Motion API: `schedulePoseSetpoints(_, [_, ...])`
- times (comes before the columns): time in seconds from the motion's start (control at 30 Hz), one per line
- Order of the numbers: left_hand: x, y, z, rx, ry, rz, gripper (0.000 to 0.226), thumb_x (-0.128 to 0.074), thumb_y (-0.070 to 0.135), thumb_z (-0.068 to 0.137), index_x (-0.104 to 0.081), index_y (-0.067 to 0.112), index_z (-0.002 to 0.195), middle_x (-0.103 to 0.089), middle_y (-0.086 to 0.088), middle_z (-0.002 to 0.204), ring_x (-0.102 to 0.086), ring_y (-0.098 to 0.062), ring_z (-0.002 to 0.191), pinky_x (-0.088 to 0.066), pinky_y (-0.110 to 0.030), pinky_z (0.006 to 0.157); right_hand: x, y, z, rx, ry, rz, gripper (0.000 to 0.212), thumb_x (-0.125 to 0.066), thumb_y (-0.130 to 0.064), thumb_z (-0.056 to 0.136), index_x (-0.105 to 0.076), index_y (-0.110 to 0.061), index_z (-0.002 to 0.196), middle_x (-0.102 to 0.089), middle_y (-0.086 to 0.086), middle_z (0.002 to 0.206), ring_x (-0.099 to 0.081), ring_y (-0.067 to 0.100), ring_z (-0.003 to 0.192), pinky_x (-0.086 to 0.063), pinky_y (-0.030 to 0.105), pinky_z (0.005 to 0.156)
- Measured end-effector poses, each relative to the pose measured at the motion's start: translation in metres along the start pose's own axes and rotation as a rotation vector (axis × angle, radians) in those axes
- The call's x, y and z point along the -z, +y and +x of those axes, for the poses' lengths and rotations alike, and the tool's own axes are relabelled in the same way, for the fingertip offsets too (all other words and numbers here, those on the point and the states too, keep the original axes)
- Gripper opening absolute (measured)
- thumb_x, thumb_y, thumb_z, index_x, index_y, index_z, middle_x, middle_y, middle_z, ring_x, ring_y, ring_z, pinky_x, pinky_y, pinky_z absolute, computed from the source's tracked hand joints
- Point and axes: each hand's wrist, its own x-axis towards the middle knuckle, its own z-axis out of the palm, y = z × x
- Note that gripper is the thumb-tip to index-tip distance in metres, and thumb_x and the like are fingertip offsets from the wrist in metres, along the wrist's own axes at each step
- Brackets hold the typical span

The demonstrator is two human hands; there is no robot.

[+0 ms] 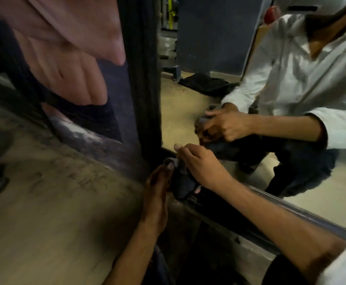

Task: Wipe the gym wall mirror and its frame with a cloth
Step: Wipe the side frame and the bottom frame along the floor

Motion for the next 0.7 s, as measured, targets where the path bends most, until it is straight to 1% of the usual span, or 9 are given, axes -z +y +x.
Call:
schedulePoseSetpoints(0.07, [0.010, -0.003, 0.002, 0.000, 0.085, -0.009, 0.021, -0.058, 0.025, 0.105, -0.075, 0.018, 0.115, -0.081, 0.006, 0.109, -0.076, -0.007, 0.104, -0.058, -0.023, 0.079, -0.014, -0.008, 0.005, -0.009, -0.064, -0.019, 0.053, -0.047, -0.059, 0.106, -0.058, -0.018, 0.074, -0.065, 0.003, 0.073, -0.062, 0.017, 0.066, -0.044, 0.034, 0.059])
schedulePoseSetpoints(0.13, [0.026, -0.010, -0.002, 0.011, 0.193, -0.029, 0.035, -0.065, 0.040, 0.101, -0.072, 0.015, 0.124, -0.079, -0.001, 0.119, -0.075, -0.018, 0.112, -0.058, -0.035, 0.090, -0.031, -0.014, 0.011, -0.021, -0.137, -0.028, 0.056, -0.048, -0.071, 0.099, -0.063, -0.019, 0.081, -0.068, -0.002, 0.076, -0.065, 0.016, 0.070, -0.044, 0.032, 0.063])
schedulePoseSetpoints(0.2, [0.039, -0.013, -0.011, 0.020, 0.289, -0.020, 0.034, -0.069, 0.051, 0.096, -0.073, 0.024, 0.116, -0.079, -0.001, 0.117, -0.073, -0.020, 0.111, -0.057, -0.043, 0.099, -0.047, -0.015, 0.018, -0.001, -0.230, -0.065, 0.056, -0.056, -0.077, 0.091, -0.067, -0.022, 0.096, -0.071, -0.005, 0.086, -0.067, 0.011, 0.076, -0.048, 0.031, 0.062])
schedulePoseSetpoints(0.27, [0.053, -0.006, -0.020, 0.020, 0.372, 0.010, 0.033, -0.068, 0.054, 0.095, -0.073, 0.024, 0.108, -0.079, -0.004, 0.115, -0.074, -0.020, 0.105, -0.055, -0.049, 0.103, -0.062, -0.014, 0.024, 0.044, -0.374, -0.103, 0.047, -0.071, -0.070, 0.086, -0.066, -0.027, 0.105, -0.069, -0.007, 0.093, -0.066, 0.006, 0.077, -0.050, 0.025, 0.057])
schedulePoseSetpoints(0.33, [0.066, 0.009, -0.034, -0.011, 0.448, -0.008, 0.044, -0.065, 0.055, 0.092, -0.075, 0.018, 0.113, -0.080, -0.004, 0.113, -0.075, -0.022, 0.107, -0.057, -0.048, 0.101, -0.080, -0.010, 0.024, 0.075, -0.520, 0.010, 0.033, -0.081, -0.051, 0.085, -0.065, -0.027, 0.100, -0.068, -0.008, 0.090, -0.067, 0.005, 0.075, -0.052, 0.025, 0.055])
schedulePoseSetpoints(0.4, [0.077, 0.020, -0.052, -0.023, 0.511, -0.017, 0.048, -0.058, 0.050, 0.098, -0.078, 0.011, 0.119, -0.079, -0.011, 0.119, -0.075, -0.028, 0.113, -0.060, -0.045, 0.100, -0.097, -0.005, 0.021, 0.187, -0.573, 0.068, 0.023, -0.079, -0.035, 0.089, -0.062, -0.021, 0.085, -0.064, -0.009, 0.078, -0.064, 0.005, 0.075, -0.051, 0.033, 0.062])
schedulePoseSetpoints(0.53, [0.071, 0.021, -0.088, 0.121, 0.616, 0.032, 0.036, -0.057, 0.038, 0.100, -0.088, 0.031, 0.085, -0.083, 0.004, 0.097, -0.078, -0.013, 0.099, -0.061, -0.025, 0.079, -0.117, 0.005, 0.010, 0.228, -0.670, 0.217, 0.024, -0.067, -0.035, 0.092, -0.057, -0.024, 0.073, -0.061, -0.013, 0.068, -0.061, 0.001, 0.069, -0.049, 0.031, 0.064])
schedulePoseSetpoints(0.6, [0.071, 0.017, -0.102, 0.158, 0.655, 0.022, 0.024, -0.072, 0.035, 0.094, -0.086, 0.018, 0.103, -0.082, -0.003, 0.110, -0.075, -0.021, 0.113, -0.060, -0.035, 0.092, -0.120, 0.014, -0.002, 0.179, -0.711, 0.240, 0.023, -0.066, -0.041, 0.092, -0.064, -0.024, 0.077, -0.068, -0.007, 0.074, -0.066, 0.006, 0.072, -0.053, 0.038, 0.065])
schedulePoseSetpoints(0.7, [0.068, 0.011, -0.122, 0.268, 0.743, 0.012, 0.050, -0.086, 0.042, 0.087, -0.076, 0.009, 0.123, -0.078, -0.012, 0.121, -0.073, -0.030, 0.119, -0.055, -0.046, 0.104, -0.123, 0.025, -0.024, 0.031, -0.708, 0.242, 0.033, -0.067, -0.047, 0.089, -0.066, -0.015, 0.079, -0.069, 0.004, 0.074, -0.064, 0.011, 0.071, -0.051, 0.043, 0.063])
